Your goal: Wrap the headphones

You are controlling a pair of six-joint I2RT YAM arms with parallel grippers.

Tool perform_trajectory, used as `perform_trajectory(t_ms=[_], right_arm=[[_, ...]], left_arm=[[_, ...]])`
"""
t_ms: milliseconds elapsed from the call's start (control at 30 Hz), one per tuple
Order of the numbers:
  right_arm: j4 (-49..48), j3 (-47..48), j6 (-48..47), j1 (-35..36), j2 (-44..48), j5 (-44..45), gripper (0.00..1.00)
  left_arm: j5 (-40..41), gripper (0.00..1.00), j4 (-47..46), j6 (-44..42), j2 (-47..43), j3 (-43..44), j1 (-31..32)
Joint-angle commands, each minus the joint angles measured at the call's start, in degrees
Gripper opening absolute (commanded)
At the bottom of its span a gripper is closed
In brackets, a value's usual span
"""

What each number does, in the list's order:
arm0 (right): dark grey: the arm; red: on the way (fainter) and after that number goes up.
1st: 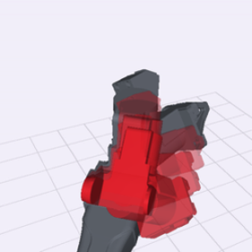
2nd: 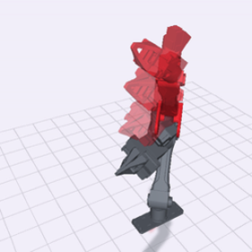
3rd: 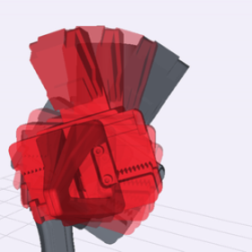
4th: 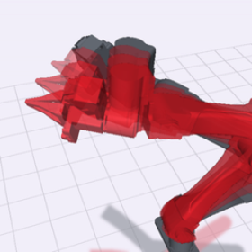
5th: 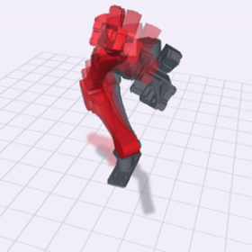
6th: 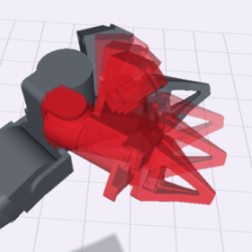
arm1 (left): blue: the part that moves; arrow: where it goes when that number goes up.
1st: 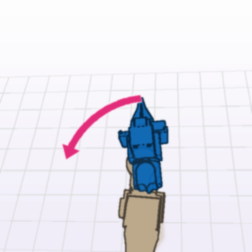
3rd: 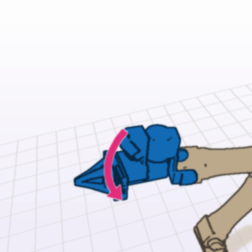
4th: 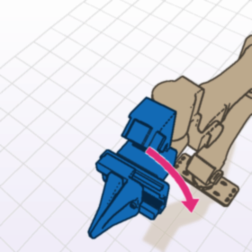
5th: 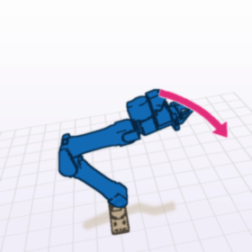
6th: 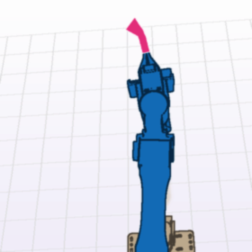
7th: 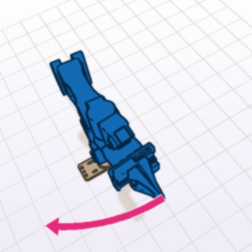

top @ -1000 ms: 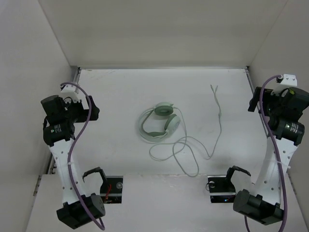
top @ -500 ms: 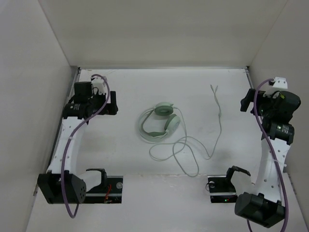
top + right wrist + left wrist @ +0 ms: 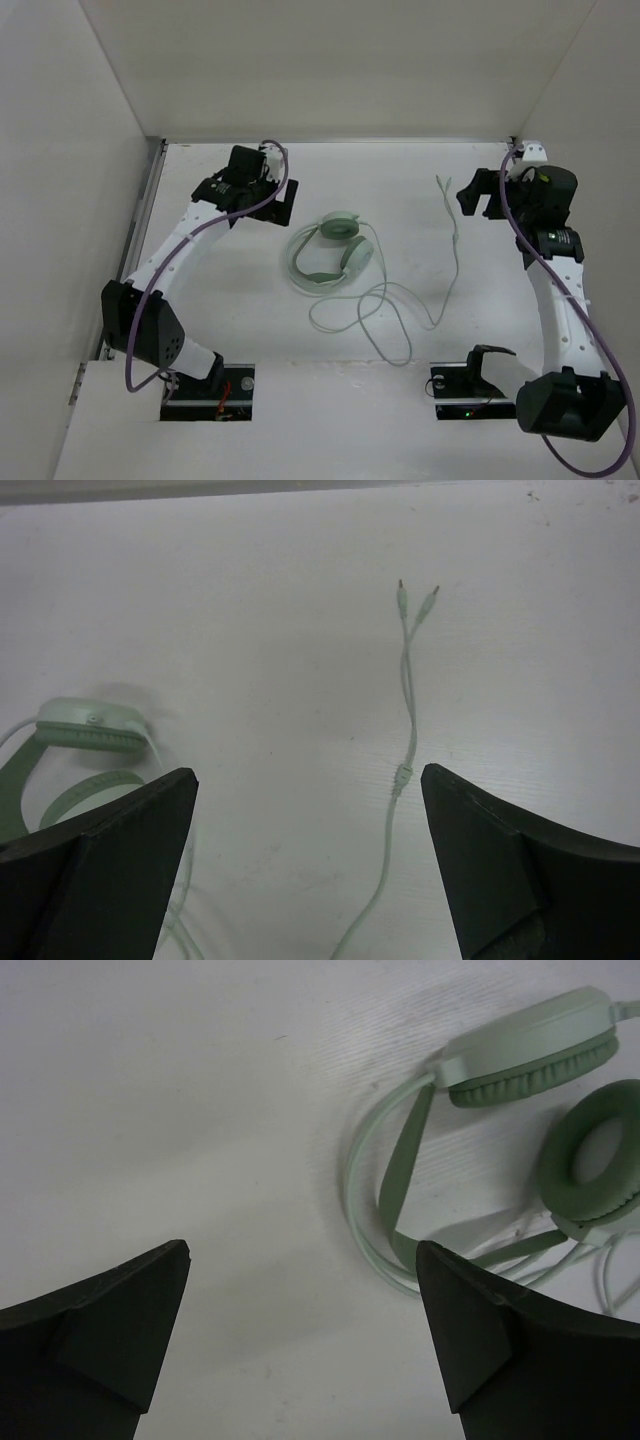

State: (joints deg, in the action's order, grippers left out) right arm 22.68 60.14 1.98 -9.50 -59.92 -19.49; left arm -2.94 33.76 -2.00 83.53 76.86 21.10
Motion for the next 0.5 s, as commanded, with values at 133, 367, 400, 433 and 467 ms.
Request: perform_trajectory(t_ms=[133,367,400,433,467], right_arm=[[-3.2,1.5,-3.1,5.9,-1.2,2.5,1.0],[-3.7,1.8,-0.8,12.3,-2.8,1.6,1.0],[-3.9,2.0,-0.4,13.0,-3.1,1.4,1.0],[-4.1,2.3,-0.1,13.8,-3.3,1.2,1.0],[-4.4,2.5,0.1,14.7,-3.5,0.9,1.0]], left_arm=[[1.2,1.0,-6.9,6.1,1.6,-5.6,5.1],[2.7,0.98,-7.9,8.6,6.0,-9.5,8.5],[3.1,0.98,-8.3,8.6,6.7,-10.0,8.6],[3.3,0.98,-8.4,8.7,7.4,-10.3,8.7],[3.6,0.98,-8.8,8.6,8.3,-10.7,8.8]])
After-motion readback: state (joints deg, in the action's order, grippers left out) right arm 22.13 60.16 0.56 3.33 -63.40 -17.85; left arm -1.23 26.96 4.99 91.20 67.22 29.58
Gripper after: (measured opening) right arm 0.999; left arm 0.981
